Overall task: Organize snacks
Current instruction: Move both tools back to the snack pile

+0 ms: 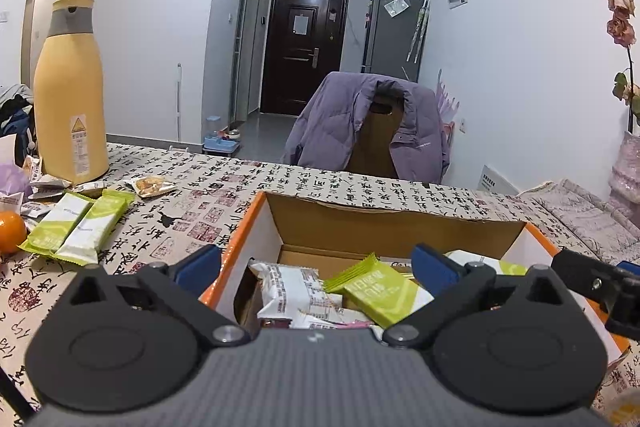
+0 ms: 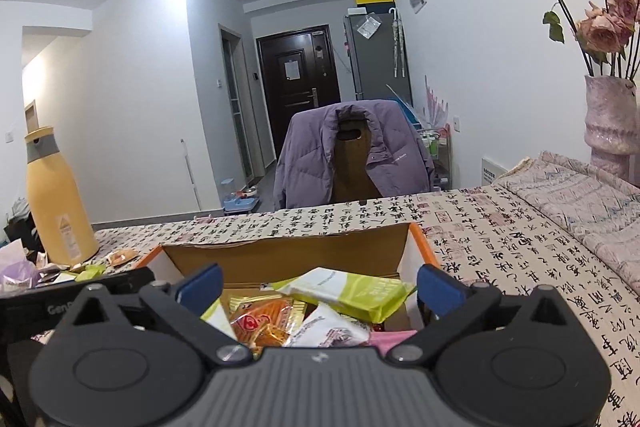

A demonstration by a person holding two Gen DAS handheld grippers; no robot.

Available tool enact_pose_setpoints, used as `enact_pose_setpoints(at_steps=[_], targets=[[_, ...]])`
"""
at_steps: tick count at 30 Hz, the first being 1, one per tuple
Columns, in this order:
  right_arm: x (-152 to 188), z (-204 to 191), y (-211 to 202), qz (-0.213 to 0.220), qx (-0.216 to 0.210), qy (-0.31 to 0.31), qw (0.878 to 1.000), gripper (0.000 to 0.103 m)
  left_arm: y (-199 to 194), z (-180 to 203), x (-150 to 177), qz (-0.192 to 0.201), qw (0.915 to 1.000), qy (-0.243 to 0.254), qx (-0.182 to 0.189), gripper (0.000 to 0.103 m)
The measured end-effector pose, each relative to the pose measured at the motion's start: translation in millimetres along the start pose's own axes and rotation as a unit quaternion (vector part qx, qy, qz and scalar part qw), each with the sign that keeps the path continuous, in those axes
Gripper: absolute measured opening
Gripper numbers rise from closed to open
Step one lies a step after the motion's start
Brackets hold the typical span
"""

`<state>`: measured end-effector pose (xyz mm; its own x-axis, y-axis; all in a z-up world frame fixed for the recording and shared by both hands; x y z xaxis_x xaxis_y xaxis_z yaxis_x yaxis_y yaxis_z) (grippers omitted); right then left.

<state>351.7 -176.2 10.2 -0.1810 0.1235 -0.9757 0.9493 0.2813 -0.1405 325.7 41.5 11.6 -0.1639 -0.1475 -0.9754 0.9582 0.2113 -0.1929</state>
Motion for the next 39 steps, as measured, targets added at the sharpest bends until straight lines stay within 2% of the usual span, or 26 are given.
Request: enact_pose_setpoints(at_steps=[15, 30, 39], targets=[[-22.5, 3.2, -25.3, 0.0, -0.011, 0.025, 1.0, 0.103, -18.3, 7.5, -15.2, 0.006, 0.9999, 0.007, 0.006, 0.103], [-28.7, -14.4, -73.2, 0.001, -0.019, 0.011, 1.0, 0.103, -73.4, -2.3, -23.5, 0.017, 0.9997, 0.012, 0.009, 0.103], [-17.2, -29.5, -108.4, -0.01, -0.031, 0.002, 0.999, 0.103, -114.1, -24.1, -12.2, 0.012, 0.9997, 0.016, 0.012, 0.103]])
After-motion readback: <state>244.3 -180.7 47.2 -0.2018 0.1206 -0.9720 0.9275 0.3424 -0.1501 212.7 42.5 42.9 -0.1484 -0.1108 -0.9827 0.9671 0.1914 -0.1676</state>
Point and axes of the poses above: each gripper's, at about its wrist camera, not at the fingertips, and y roughly the way its jaws point, z to its right, x to its underside, the point moved 4 cm from there along y, roughly the way its jaws point, and after that the axes turned 12 degrees about z, right-handed, at the moved point
